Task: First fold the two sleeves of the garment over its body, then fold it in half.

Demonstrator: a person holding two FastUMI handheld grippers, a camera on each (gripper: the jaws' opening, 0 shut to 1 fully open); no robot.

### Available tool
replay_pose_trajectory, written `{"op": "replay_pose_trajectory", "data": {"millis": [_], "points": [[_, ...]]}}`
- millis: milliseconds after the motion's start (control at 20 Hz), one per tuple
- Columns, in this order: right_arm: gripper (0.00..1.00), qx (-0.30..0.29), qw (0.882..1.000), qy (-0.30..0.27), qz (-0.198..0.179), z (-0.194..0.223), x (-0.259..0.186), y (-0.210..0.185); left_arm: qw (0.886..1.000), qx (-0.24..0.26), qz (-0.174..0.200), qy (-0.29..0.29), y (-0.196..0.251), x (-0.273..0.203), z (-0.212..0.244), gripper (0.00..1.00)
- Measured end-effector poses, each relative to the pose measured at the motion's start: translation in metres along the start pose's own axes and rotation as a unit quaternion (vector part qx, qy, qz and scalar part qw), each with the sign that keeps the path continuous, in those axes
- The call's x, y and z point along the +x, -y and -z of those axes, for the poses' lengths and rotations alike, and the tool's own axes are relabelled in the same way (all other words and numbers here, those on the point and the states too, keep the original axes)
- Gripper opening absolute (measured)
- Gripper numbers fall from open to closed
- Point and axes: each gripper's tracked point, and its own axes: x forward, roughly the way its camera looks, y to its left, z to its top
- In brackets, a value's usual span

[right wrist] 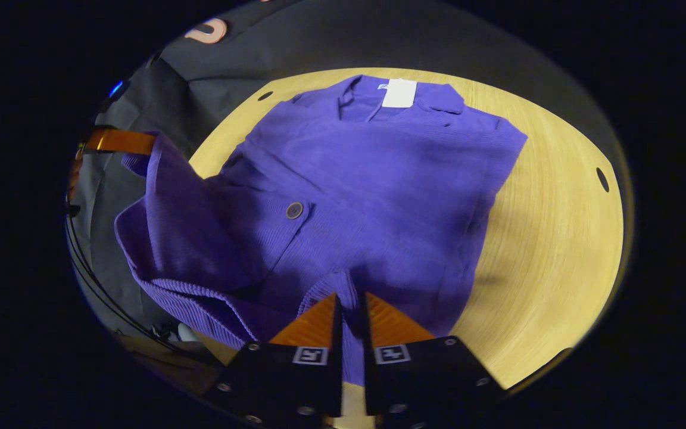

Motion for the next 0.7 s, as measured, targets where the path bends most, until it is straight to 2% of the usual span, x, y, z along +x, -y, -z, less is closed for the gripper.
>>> {"op": "replay_pose_trajectory", "data": {"millis": [50, 150, 400, 700], "points": [[0.07, 0.018, 1.0, -0.001, -0.016, -0.001, -0.004, -0.004, 1.0, 0.001, 0.001, -0.001, 0.001, 0.0, -0.001, 0.05], [0.02, 0.055, 0.997, 0.004, -0.053, -0.007, -0.016, -0.014, 1.0, 0.001, 0.002, 0.0, 0.0, 0.0, 0.0, 0.05], [0.01, 0.088, 0.994, 0.024, -0.057, -0.017, -0.042, 0.003, 1.0, 0.008, 0.004, -0.001, 0.001, 0.0, -0.002, 0.05], [0.01, 0.107, 0.989, 0.094, -0.044, -0.068, -0.096, 0.03, 1.0, 0.013, 0.009, -0.001, 0.0, -0.001, -0.023, 0.05]]}}
